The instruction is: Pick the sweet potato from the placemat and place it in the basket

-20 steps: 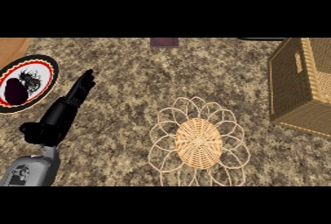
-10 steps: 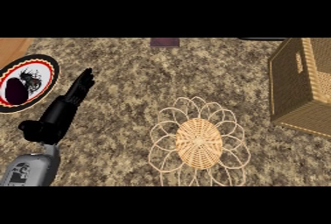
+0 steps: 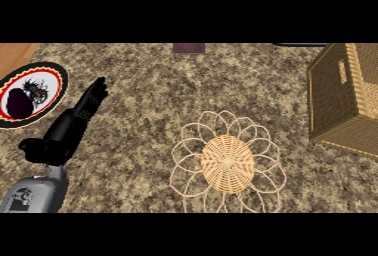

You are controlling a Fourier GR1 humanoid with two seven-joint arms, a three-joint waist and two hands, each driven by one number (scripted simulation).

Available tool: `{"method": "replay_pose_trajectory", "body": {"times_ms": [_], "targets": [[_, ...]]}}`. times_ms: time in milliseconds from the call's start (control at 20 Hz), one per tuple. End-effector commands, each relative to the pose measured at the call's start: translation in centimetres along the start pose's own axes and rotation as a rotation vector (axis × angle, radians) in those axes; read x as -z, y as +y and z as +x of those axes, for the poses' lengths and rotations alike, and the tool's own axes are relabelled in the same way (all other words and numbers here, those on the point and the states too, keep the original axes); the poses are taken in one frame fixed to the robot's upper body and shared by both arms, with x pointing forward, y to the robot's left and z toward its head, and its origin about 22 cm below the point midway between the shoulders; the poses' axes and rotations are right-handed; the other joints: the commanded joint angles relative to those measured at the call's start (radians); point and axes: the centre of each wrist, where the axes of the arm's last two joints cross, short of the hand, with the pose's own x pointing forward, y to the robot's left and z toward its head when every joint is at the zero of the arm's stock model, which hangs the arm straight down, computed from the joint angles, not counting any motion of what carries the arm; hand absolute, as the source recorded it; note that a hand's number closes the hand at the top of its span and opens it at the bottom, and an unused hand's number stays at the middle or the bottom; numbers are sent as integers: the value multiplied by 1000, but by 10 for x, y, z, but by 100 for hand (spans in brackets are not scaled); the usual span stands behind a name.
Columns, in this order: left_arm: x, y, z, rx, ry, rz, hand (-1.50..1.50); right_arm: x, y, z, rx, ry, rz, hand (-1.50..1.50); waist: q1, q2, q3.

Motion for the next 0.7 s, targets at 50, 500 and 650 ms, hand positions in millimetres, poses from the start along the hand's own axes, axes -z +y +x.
{"method": "replay_pose_trajectory", "body": {"times_ms": [50, 500, 650], "targets": [[-6, -4, 9, -4, 0, 5, 0, 10, 8, 5, 45, -25, -17, -150, 3, -1, 0], [-8, 14, 8, 8, 10, 3, 0, 29, -43, 13, 317, 81, -87, -150, -9, -6, 0], [-12, 10, -7, -1, 19, -1, 0, 27, -58, 0, 345, 152, -65, -150, -9, -3, 0]]}}
